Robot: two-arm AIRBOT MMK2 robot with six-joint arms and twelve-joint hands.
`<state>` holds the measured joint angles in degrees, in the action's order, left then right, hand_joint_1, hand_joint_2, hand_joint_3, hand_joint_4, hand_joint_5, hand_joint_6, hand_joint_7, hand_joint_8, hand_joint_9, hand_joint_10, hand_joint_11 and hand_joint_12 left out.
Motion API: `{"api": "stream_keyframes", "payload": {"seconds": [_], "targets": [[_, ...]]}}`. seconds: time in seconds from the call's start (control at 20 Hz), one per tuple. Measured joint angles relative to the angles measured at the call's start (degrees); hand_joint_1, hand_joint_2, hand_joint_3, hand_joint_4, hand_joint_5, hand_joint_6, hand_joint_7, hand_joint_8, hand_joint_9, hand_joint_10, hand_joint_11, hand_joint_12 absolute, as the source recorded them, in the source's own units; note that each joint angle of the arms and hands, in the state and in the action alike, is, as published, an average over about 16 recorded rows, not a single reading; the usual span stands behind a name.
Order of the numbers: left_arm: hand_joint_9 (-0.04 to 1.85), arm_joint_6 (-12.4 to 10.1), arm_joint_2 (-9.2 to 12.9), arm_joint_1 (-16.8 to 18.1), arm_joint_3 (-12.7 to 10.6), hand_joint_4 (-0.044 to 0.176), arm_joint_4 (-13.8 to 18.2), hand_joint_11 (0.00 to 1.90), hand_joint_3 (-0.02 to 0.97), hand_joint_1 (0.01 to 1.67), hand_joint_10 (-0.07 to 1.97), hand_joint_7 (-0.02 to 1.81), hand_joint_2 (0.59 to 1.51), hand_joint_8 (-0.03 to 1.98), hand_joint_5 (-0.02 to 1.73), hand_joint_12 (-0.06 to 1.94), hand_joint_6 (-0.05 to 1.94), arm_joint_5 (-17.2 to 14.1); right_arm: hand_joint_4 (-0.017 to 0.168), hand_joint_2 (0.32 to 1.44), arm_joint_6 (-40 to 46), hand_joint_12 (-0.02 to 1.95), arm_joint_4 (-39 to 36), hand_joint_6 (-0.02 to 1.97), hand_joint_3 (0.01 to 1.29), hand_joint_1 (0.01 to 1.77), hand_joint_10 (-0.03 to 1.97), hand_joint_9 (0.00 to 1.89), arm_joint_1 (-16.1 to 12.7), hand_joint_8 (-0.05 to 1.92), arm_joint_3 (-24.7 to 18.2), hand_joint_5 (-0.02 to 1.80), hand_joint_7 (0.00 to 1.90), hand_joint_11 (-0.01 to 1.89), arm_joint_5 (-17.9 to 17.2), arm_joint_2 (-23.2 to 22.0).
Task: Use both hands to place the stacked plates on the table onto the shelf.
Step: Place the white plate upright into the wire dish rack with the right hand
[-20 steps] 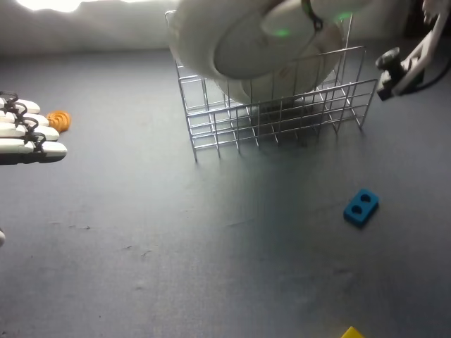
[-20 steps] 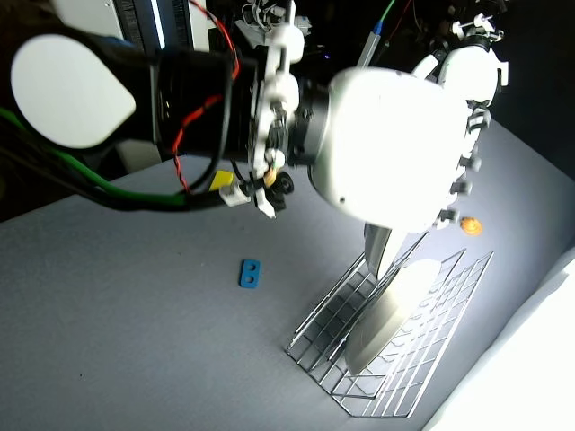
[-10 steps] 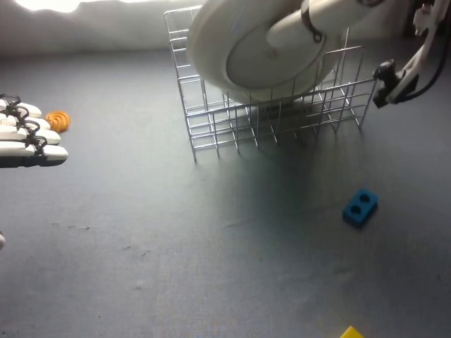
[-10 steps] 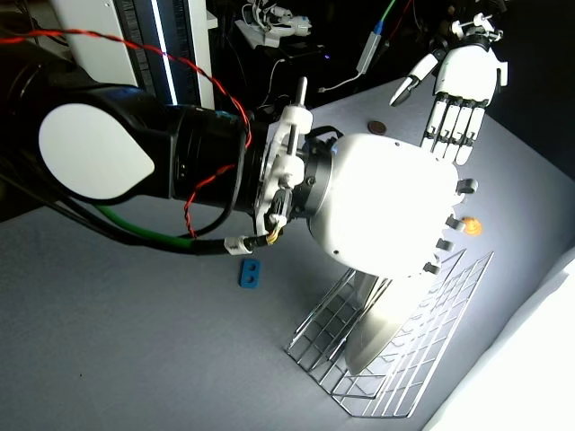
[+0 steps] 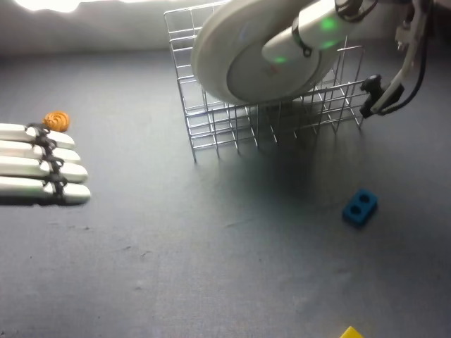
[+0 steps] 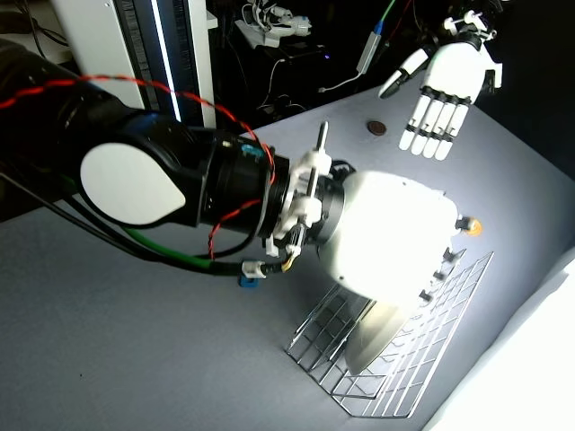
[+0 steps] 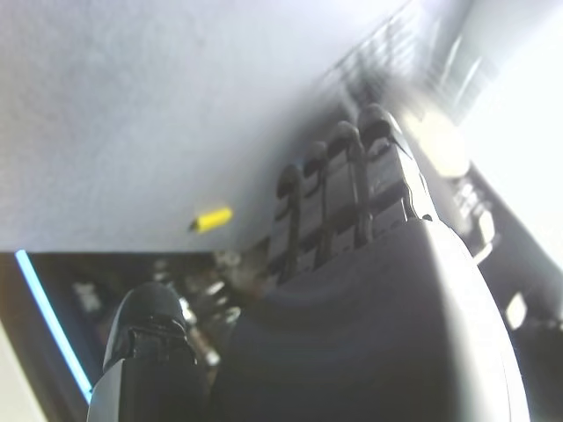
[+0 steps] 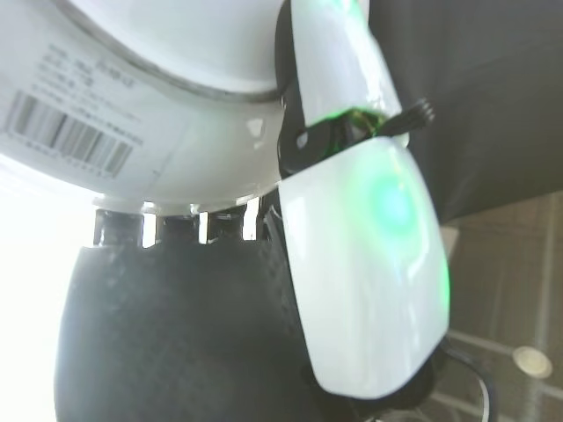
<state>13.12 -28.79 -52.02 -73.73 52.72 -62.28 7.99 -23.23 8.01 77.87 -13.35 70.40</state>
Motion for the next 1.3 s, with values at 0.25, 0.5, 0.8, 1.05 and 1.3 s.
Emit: {"api": "stream_keyframes", "payload": {"seconds": [0.25,0.5,0.8,1.05,1.3], "targets": [[0.11,0.0,0.1,2.7,2.0,0.002,5.3,0.02,0.016,0.01,0.01,0.13,1.141,0.00,0.14,0.19,0.01,-3.2,-0.008,0.99,-0.1,1.14,0.6,1.09,0.01,1.40,1.06,0.98,1.5,0.85,2.1,0.91,1.00,0.90,0.4,1.8],[0.12,-0.1,0.3,6.2,4.4,0.002,9.3,0.02,0.016,0.01,0.01,0.13,1.143,0.00,0.15,0.19,0.01,-4.7,-0.008,0.99,-0.4,1.13,0.6,1.09,0.01,1.40,1.04,0.98,3.0,0.84,3.5,0.91,1.01,0.90,0.2,3.0],[0.12,-0.7,0.9,11.4,7.3,0.002,14.2,0.02,0.017,0.01,0.01,0.14,1.144,0.00,0.15,0.19,0.01,-5.7,-0.008,1.01,-0.9,1.13,0.7,1.09,0.01,1.35,0.72,1.04,4.3,0.76,4.5,0.89,1.01,0.90,-0.5,3.8],[0.13,-1.5,1.6,14.4,9.5,0.002,16.6,0.02,0.016,0.01,0.01,0.14,1.144,0.00,0.15,0.20,0.01,-6.2,-0.008,1.03,-1.3,1.14,0.8,1.04,0.01,1.30,0.41,1.10,4.9,0.51,4.7,0.88,1.04,0.89,-1.1,4.1],[0.13,-2.9,2.4,16.0,11.0,0.002,18.3,0.02,0.016,0.01,0.01,0.14,1.145,0.00,0.15,0.19,0.01,-6.5,-0.006,1.03,-1.5,1.13,0.9,0.76,0.01,1.23,0.11,1.16,5.0,0.26,4.3,0.88,1.06,0.86,-1.5,3.7]]}}
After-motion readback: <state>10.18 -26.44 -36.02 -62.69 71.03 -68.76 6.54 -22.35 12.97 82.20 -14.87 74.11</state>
